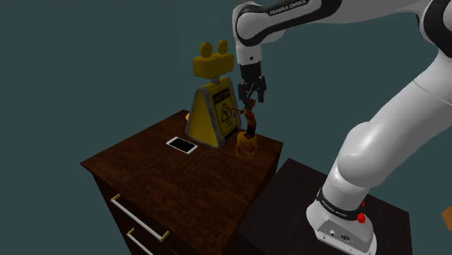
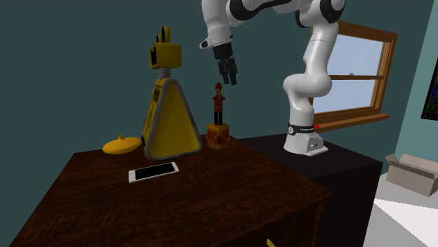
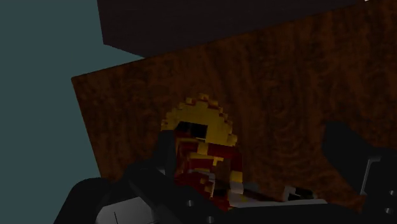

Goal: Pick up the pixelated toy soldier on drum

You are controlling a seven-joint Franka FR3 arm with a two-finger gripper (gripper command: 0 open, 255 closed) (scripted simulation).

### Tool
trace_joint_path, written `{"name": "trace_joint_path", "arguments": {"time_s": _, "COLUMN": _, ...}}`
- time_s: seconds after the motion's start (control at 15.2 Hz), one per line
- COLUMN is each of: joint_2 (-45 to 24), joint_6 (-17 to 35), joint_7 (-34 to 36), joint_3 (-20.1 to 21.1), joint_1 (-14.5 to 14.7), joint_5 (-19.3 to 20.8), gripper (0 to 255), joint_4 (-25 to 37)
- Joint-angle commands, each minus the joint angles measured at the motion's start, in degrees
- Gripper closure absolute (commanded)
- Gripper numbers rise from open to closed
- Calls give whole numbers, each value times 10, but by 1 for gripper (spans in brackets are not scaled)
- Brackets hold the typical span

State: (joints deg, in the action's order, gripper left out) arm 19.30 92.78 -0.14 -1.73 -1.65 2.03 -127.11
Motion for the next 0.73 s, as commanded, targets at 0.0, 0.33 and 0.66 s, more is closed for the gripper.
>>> {"name": "trace_joint_path", "arguments": {"time_s": 0.0, "joint_2": -55, "joint_6": 4, "joint_7": 12, "joint_3": 2, "joint_1": -5, "joint_5": 15, "gripper": 0, "joint_4": 43}}
{"name": "trace_joint_path", "arguments": {"time_s": 0.33, "joint_2": -146, "joint_6": 11, "joint_7": 36, "joint_3": 2, "joint_1": -10, "joint_5": 41, "gripper": 0, "joint_4": 113}}
{"name": "trace_joint_path", "arguments": {"time_s": 0.66, "joint_2": -155, "joint_6": 48, "joint_7": 39, "joint_3": 2, "joint_1": -11, "joint_5": 42, "gripper": 0, "joint_4": 84}}
